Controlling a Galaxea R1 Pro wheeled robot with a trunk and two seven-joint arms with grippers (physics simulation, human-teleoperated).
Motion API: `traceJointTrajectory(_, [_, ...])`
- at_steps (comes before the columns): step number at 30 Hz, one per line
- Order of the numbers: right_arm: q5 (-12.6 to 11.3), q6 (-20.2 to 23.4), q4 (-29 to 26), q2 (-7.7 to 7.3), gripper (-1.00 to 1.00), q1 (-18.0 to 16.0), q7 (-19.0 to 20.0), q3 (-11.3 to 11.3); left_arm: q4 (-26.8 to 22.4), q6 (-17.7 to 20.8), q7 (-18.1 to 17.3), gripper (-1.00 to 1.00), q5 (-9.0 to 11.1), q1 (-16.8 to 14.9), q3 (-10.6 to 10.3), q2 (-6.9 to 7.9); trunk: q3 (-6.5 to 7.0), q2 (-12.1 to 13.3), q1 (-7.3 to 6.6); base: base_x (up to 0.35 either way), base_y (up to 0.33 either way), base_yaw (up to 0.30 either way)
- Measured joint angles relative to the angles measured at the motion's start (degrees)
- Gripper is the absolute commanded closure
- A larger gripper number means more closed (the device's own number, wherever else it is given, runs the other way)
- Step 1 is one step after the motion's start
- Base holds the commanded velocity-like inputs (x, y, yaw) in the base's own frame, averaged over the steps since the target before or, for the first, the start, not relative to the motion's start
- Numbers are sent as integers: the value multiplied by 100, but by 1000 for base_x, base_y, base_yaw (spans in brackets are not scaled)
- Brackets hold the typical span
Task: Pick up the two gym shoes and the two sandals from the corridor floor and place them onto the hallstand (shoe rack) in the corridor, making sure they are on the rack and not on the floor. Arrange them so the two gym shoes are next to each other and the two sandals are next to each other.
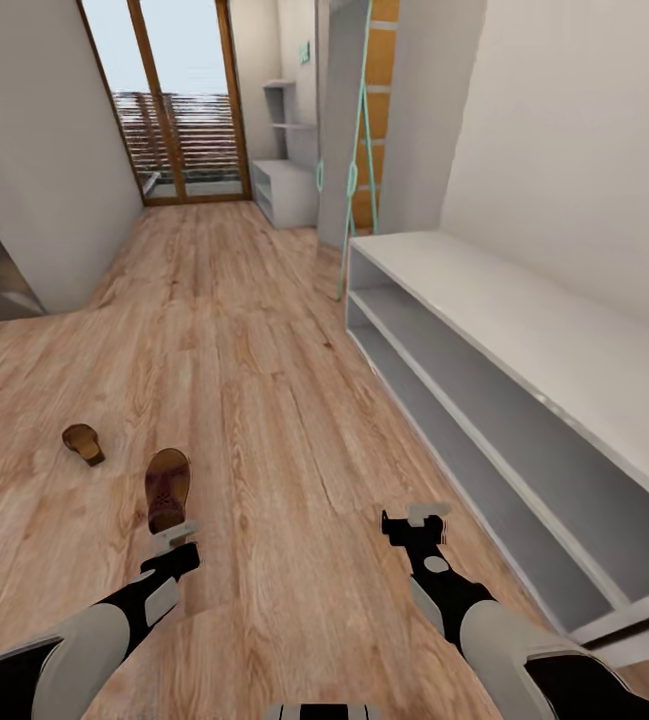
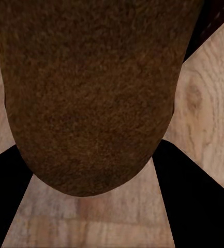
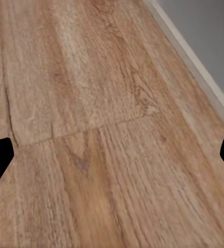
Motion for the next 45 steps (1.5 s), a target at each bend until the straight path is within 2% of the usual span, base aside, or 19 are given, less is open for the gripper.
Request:
traceJointTrajectory(20, [0,-6,4,12,-100,-1,9,-1,-3,8,7,100,4,0,2,52,80,0,0,44,266,136])
traceJointTrajectory(45, [0,2,13,13,-100,0,15,6,1,9,-15,100,1,0,0,44,221,0,0,21,19,237])
